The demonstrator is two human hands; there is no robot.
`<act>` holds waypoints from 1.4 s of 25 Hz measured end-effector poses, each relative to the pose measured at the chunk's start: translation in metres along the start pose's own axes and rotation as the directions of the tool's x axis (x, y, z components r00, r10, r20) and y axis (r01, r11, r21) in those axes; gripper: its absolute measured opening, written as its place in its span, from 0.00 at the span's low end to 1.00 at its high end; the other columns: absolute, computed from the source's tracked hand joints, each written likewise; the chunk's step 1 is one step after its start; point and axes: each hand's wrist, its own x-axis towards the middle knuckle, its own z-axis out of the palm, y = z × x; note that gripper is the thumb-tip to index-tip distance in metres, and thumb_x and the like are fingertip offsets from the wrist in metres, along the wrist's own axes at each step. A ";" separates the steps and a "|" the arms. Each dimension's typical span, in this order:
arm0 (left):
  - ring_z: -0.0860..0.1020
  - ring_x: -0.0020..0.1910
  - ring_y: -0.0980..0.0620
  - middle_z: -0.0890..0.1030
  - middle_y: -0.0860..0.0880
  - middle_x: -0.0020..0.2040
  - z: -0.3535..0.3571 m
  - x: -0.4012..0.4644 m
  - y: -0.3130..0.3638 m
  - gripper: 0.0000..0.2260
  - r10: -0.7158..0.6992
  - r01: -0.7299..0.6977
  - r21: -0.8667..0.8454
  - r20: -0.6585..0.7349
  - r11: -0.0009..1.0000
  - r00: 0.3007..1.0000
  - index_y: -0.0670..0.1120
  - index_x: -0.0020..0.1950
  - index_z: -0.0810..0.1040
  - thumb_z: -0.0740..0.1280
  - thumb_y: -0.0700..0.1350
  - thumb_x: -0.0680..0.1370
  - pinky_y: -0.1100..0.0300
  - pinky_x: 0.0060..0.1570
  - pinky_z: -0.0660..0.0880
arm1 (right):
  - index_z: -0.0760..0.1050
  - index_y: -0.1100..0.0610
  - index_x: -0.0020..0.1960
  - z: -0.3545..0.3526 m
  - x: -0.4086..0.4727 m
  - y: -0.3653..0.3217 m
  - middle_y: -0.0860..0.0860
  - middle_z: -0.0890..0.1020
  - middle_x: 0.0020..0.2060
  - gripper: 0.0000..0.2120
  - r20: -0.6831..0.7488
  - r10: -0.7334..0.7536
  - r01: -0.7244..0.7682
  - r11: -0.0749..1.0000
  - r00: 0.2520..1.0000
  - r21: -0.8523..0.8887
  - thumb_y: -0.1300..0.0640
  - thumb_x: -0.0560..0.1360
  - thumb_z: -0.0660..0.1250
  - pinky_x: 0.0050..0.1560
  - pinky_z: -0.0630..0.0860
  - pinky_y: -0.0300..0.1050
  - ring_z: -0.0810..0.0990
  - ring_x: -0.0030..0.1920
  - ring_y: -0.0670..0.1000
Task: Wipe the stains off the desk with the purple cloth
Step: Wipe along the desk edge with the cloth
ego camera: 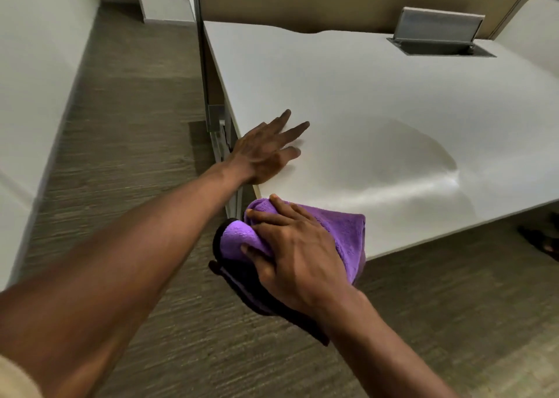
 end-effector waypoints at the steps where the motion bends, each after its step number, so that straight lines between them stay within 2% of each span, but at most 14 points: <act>1: 0.50 0.82 0.48 0.44 0.52 0.83 -0.004 0.000 0.001 0.29 -0.014 0.015 -0.012 0.020 1.000 1.000 0.67 0.80 0.51 0.50 0.63 0.77 0.46 0.80 0.49 | 0.77 0.51 0.72 -0.001 0.006 -0.002 0.45 0.76 0.74 0.23 0.028 0.006 -0.006 1.000 1.000 0.004 0.43 0.81 0.63 0.80 0.48 0.43 0.59 0.82 0.51; 5: 0.44 0.82 0.49 0.44 0.48 0.83 -0.003 -0.011 0.007 0.25 0.067 -0.073 0.208 0.036 0.975 0.997 0.61 0.82 0.51 0.49 0.60 0.84 0.50 0.80 0.44 | 0.79 0.51 0.69 -0.007 -0.020 -0.005 0.47 0.77 0.73 0.22 0.075 -0.100 0.106 0.991 0.992 -0.085 0.43 0.80 0.62 0.81 0.44 0.44 0.61 0.82 0.53; 9: 0.46 0.82 0.52 0.46 0.50 0.84 0.000 -0.012 0.005 0.24 0.052 -0.050 0.148 -0.014 0.988 0.999 0.60 0.82 0.52 0.47 0.59 0.85 0.51 0.80 0.44 | 0.81 0.47 0.66 -0.003 -0.043 0.002 0.41 0.79 0.70 0.21 0.032 -0.124 0.125 0.991 0.992 -0.038 0.40 0.78 0.62 0.83 0.50 0.44 0.63 0.80 0.48; 14: 0.51 0.82 0.52 0.49 0.49 0.84 0.001 -0.009 0.006 0.24 0.058 -0.052 0.089 -0.060 0.995 0.997 0.59 0.81 0.56 0.48 0.59 0.85 0.52 0.80 0.47 | 0.77 0.49 0.70 0.002 0.018 -0.003 0.48 0.76 0.74 0.19 0.055 0.002 -0.005 0.999 0.999 0.046 0.45 0.82 0.63 0.80 0.42 0.41 0.57 0.82 0.47; 19: 0.51 0.82 0.53 0.51 0.49 0.83 -0.001 -0.011 0.008 0.24 0.030 -0.025 0.067 -0.071 0.997 0.997 0.59 0.81 0.56 0.47 0.60 0.85 0.52 0.80 0.47 | 0.75 0.51 0.72 -0.002 0.003 -0.010 0.49 0.74 0.76 0.20 0.067 -0.028 0.027 0.999 0.997 0.024 0.45 0.83 0.61 0.80 0.39 0.44 0.53 0.83 0.50; 20: 0.51 0.82 0.53 0.50 0.49 0.83 -0.001 -0.012 0.009 0.24 0.031 -0.026 0.075 -0.062 0.997 0.998 0.59 0.82 0.55 0.47 0.60 0.85 0.53 0.80 0.46 | 0.75 0.50 0.73 -0.005 -0.012 -0.010 0.48 0.74 0.76 0.22 0.074 -0.066 0.066 0.998 0.995 0.002 0.44 0.82 0.60 0.80 0.42 0.46 0.55 0.82 0.50; 22: 0.50 0.82 0.53 0.49 0.50 0.83 -0.001 -0.013 0.009 0.25 0.033 -0.028 0.073 -0.065 0.997 0.997 0.59 0.82 0.53 0.45 0.61 0.85 0.53 0.80 0.45 | 0.80 0.47 0.68 -0.013 -0.041 -0.009 0.43 0.78 0.72 0.23 0.073 -0.128 0.131 0.991 0.989 -0.033 0.40 0.78 0.59 0.79 0.60 0.51 0.65 0.78 0.49; 23: 0.50 0.82 0.53 0.50 0.50 0.83 -0.001 -0.014 0.006 0.25 0.027 -0.023 0.068 -0.071 0.997 0.997 0.60 0.82 0.53 0.45 0.61 0.84 0.53 0.80 0.45 | 0.82 0.46 0.65 -0.016 -0.053 -0.005 0.41 0.79 0.70 0.22 0.030 -0.130 0.129 0.991 0.991 0.036 0.40 0.77 0.60 0.76 0.68 0.51 0.70 0.76 0.49; 26: 0.51 0.82 0.53 0.50 0.51 0.83 0.001 -0.012 0.005 0.25 0.037 -0.032 0.058 -0.083 0.998 0.996 0.61 0.81 0.53 0.45 0.62 0.83 0.53 0.80 0.46 | 0.83 0.40 0.61 -0.030 -0.075 0.027 0.31 0.79 0.66 0.14 -0.168 0.092 -0.035 0.948 0.981 0.316 0.47 0.76 0.71 0.73 0.71 0.46 0.75 0.72 0.42; 28: 0.51 0.82 0.52 0.50 0.51 0.83 0.002 -0.012 0.005 0.26 0.031 -0.025 0.066 -0.082 0.997 0.996 0.61 0.81 0.53 0.45 0.62 0.83 0.53 0.79 0.46 | 0.82 0.39 0.63 -0.036 -0.080 0.048 0.25 0.76 0.63 0.20 -0.223 0.323 -0.224 0.898 0.920 0.379 0.57 0.75 0.76 0.75 0.71 0.54 0.72 0.75 0.44; 30: 0.51 0.82 0.52 0.50 0.50 0.83 0.001 -0.012 0.005 0.26 0.023 -0.017 0.061 -0.089 0.998 0.996 0.60 0.81 0.53 0.45 0.62 0.83 0.53 0.79 0.46 | 0.80 0.40 0.63 -0.040 -0.077 0.067 0.21 0.71 0.59 0.24 -0.231 0.475 -0.340 0.826 0.849 0.450 0.64 0.75 0.76 0.77 0.69 0.59 0.68 0.77 0.44; 32: 0.52 0.82 0.52 0.51 0.50 0.83 0.002 -0.011 0.006 0.26 0.017 -0.012 0.066 -0.081 0.998 0.997 0.61 0.81 0.53 0.45 0.62 0.83 0.53 0.80 0.47 | 0.81 0.45 0.65 -0.041 -0.068 0.077 0.17 0.69 0.59 0.19 -0.297 0.515 -0.301 0.784 0.804 0.543 0.60 0.77 0.74 0.77 0.68 0.44 0.63 0.78 0.39; 34: 0.52 0.82 0.52 0.51 0.51 0.83 0.003 -0.011 0.005 0.26 0.011 -0.004 0.081 -0.082 0.997 0.997 0.61 0.81 0.54 0.46 0.63 0.83 0.53 0.80 0.47 | 0.81 0.42 0.66 -0.040 -0.058 0.076 0.15 0.69 0.61 0.17 -0.377 0.511 -0.227 0.777 0.772 0.587 0.50 0.77 0.70 0.70 0.65 0.26 0.59 0.79 0.37; 35: 0.52 0.81 0.52 0.52 0.51 0.83 0.003 -0.010 0.004 0.26 0.011 -0.005 0.077 -0.080 0.997 0.997 0.61 0.81 0.54 0.45 0.63 0.82 0.52 0.80 0.48 | 0.80 0.38 0.66 -0.039 -0.053 0.073 0.19 0.72 0.64 0.17 -0.373 0.513 -0.191 0.749 0.773 0.634 0.48 0.78 0.69 0.69 0.68 0.27 0.62 0.80 0.40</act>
